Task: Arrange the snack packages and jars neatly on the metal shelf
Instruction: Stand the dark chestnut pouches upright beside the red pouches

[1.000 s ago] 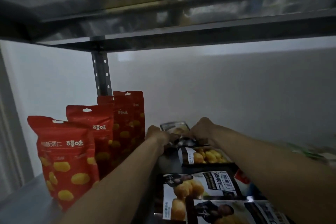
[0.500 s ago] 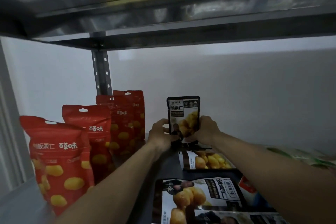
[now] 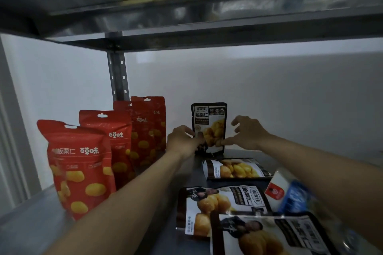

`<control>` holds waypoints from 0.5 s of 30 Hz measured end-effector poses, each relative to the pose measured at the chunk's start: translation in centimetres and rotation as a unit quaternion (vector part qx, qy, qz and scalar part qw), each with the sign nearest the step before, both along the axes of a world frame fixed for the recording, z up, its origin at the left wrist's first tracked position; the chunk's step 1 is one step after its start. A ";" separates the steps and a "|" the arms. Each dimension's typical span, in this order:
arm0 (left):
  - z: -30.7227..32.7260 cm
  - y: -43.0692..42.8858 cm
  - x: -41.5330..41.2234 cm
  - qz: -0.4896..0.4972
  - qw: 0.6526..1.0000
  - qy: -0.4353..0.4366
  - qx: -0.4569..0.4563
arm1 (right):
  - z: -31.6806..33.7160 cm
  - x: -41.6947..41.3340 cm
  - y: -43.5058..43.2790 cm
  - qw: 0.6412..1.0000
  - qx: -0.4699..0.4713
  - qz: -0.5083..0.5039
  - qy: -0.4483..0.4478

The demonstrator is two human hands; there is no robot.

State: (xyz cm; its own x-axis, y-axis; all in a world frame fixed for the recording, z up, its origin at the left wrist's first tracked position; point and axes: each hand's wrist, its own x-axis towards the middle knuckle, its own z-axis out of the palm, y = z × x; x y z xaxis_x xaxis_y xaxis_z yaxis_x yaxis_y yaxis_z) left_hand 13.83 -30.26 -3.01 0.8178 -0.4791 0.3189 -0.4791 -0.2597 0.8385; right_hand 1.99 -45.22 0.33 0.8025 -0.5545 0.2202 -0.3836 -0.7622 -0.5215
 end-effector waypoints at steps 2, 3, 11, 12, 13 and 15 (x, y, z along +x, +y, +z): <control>0.7 0.4 -1.0 -0.108 0.988 -0.026 0.107 | 0.5 -1.6 0.4 0.993 -0.064 0.010 0.096; 0.8 0.4 -1.5 -0.157 0.972 -0.038 0.172 | 0.5 -2.4 0.5 0.986 -0.080 0.002 0.148; 0.3 0.6 -3.1 -0.246 0.937 0.019 0.246 | -1.0 -5.3 1.5 0.977 0.050 -0.058 0.198; 0.3 0.7 -3.2 -0.243 0.942 0.010 0.233 | -1.1 -5.4 1.6 0.982 0.068 -0.059 0.167; 0.4 0.8 -3.5 -0.241 0.945 -0.003 0.220 | -1.1 -5.6 1.6 0.986 0.085 -0.062 0.128; 0.5 1.2 -4.1 -0.228 0.955 -0.027 0.186 | -1.0 -6.1 1.9 0.992 0.099 -0.066 0.040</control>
